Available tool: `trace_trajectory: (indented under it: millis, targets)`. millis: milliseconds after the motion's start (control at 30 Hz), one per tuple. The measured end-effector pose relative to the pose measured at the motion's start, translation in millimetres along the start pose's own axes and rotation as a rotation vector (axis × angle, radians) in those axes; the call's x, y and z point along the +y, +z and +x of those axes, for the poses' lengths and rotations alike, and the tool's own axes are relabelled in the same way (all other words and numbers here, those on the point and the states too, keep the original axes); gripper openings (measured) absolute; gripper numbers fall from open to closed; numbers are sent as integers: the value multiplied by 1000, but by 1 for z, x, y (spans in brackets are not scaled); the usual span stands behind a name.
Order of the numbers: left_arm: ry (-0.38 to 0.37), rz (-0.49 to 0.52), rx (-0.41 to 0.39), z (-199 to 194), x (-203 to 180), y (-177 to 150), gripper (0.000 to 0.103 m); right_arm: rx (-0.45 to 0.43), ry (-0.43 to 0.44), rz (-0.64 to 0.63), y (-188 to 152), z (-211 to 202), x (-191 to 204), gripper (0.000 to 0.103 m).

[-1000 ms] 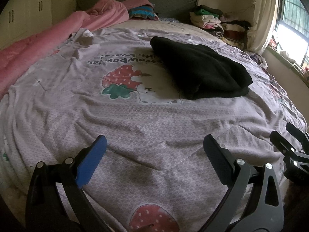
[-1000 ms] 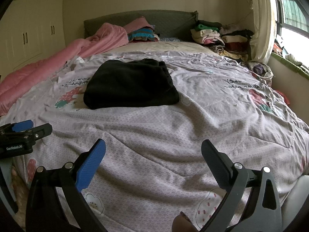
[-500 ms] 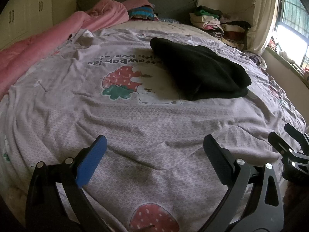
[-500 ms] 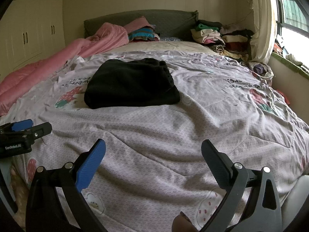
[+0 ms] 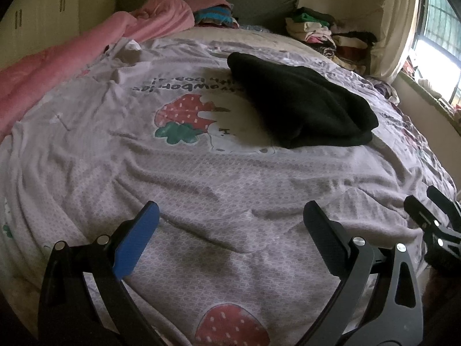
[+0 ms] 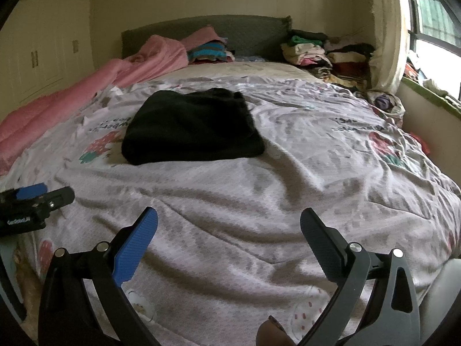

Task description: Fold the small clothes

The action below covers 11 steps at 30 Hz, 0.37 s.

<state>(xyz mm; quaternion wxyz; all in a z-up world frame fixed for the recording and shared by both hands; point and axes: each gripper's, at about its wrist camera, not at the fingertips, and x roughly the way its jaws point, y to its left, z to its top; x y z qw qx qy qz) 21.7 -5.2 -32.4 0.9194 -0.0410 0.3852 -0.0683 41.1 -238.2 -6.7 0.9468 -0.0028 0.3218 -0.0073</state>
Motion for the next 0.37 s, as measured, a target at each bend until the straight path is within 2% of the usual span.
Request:
trace_trajectory:
  millis: [100, 200, 233, 267, 300, 367]
  targets:
    - [2, -31, 2, 0, 9, 4, 94, -31, -87, 69, 4, -7, -20, 99]
    - [39, -106, -4, 0, 46, 23, 94, -47, -236, 194, 4, -19, -78, 99]
    - [80, -134, 1, 2, 67, 35, 94, -45, -298, 233, 2, -23, -102, 99]
    - [115, -164, 6, 3, 86, 45, 93, -37, -407, 294, -4, -31, -143, 99]
    - [142, -197, 10, 5, 107, 54, 93, -30, -479, 325, -10, -36, -166, 99]
    - [224, -252, 14, 7, 158, 76, 93, 25, -679, 428, -31, -52, -234, 99]
